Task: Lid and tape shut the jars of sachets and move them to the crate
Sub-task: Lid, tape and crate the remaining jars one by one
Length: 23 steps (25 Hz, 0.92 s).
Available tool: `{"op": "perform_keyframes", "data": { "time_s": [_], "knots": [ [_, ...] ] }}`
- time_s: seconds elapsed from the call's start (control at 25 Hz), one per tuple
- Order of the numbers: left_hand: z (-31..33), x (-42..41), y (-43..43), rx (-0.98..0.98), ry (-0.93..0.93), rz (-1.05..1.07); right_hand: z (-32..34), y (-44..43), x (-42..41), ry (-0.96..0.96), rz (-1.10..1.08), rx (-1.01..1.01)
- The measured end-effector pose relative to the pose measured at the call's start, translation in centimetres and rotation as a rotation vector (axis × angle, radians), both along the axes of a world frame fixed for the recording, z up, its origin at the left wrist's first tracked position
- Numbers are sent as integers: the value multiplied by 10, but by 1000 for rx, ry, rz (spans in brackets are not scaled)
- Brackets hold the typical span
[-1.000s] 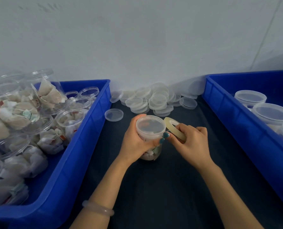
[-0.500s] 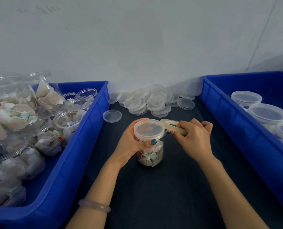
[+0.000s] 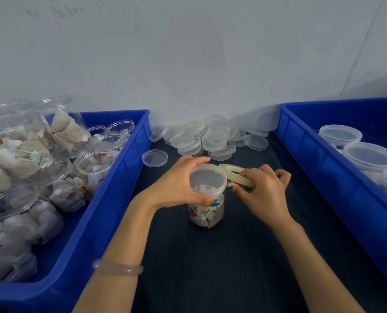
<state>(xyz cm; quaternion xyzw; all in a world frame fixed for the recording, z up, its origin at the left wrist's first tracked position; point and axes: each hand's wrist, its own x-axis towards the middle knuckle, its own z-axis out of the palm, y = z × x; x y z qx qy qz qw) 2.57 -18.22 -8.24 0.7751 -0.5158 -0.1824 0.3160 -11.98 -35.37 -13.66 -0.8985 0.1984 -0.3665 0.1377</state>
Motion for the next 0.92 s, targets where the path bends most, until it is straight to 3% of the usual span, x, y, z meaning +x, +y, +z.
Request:
{"op": "perform_keyframes", "data": {
  "time_s": [0.12, 0.2, 0.28, 0.36, 0.52, 0.68, 0.92],
  "knots": [
    [5, -23, -20, 240, -434, 178, 4, 6, -1, 48, 20, -55],
    [-1, -37, -32, 235, -611, 225, 5, 4, -5, 111, 100, -29],
    [-5, -37, -35, 128, -590, 237, 6, 1, -13, 158, 201, 62],
    [-6, -31, -32, 38, -554, 216, 4, -2, -20, 179, 219, 21],
    [-3, -29, -29, -25, -532, 112, 7, -2, -16, 196, 71, -137],
    [1, -25, -26, -30, -458, 36, 4, -2, -3, 180, -12, -155],
    [1, -26, -26, -56, -487, 12, -15, 5, 16, -18, 104, 124]
  ]
}}
